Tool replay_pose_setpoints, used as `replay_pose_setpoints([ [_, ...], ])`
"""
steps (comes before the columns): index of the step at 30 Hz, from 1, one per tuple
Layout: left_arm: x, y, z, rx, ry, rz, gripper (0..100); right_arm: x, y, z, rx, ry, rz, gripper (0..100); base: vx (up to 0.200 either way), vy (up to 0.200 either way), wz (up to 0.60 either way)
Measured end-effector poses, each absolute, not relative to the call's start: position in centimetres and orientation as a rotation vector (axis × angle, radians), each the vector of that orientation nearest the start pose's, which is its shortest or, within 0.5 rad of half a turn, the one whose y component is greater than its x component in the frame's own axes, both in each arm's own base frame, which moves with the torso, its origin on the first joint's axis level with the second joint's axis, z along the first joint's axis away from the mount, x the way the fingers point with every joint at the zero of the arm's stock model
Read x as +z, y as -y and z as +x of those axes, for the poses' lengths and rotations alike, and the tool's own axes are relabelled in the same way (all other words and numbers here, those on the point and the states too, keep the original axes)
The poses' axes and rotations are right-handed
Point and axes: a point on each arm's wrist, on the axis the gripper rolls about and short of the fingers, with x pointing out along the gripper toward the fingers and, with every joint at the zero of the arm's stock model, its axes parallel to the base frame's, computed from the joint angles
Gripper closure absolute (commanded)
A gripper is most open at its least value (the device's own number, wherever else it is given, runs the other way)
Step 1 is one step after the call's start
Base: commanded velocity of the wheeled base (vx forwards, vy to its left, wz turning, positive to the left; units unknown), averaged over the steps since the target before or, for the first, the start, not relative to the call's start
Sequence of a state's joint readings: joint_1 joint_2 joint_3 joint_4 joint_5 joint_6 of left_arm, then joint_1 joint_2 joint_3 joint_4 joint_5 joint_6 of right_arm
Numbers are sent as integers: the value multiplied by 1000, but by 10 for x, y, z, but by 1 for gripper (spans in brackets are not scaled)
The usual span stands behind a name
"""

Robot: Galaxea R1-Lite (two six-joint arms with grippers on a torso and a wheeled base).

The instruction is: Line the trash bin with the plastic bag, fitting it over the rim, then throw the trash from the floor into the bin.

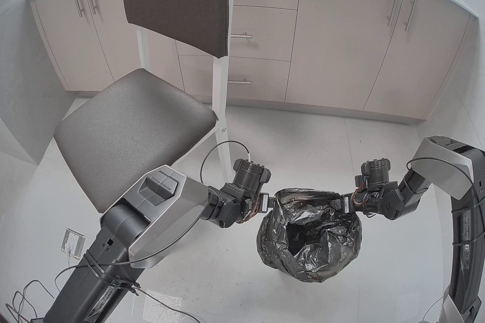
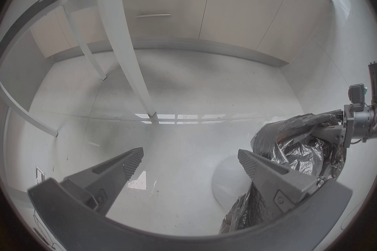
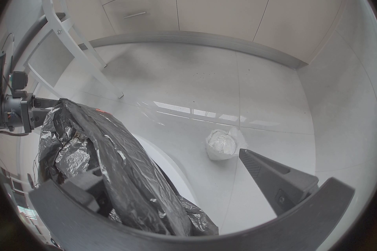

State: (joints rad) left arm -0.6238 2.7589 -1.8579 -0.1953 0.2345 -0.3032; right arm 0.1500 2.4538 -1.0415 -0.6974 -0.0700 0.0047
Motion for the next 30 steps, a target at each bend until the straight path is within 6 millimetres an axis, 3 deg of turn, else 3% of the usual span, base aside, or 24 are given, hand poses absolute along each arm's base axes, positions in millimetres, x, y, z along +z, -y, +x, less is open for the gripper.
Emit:
replay_pose_setpoints([
  [4,-41,300,426,-259,-701,-22,0,-37,-60,406,75,-713,-74,0,0,0,0],
  [9,-22,299,417,-251,-708,-70,0,-36,-61,403,79,-716,-77,0,0,0,0],
  [15,-10,303,375,-276,-775,-85,0,-34,-63,401,84,-714,-78,0,0,0,0],
  [19,-3,322,334,-355,-811,-77,0,-31,-63,399,88,-710,-77,0,0,0,0],
  [22,-1,334,314,-397,-827,-69,0,-29,-64,398,89,-700,-55,0,0,0,0],
  [30,-9,345,298,-432,-849,-36,0,-27,-64,394,83,-627,1,0,0,0,0],
])
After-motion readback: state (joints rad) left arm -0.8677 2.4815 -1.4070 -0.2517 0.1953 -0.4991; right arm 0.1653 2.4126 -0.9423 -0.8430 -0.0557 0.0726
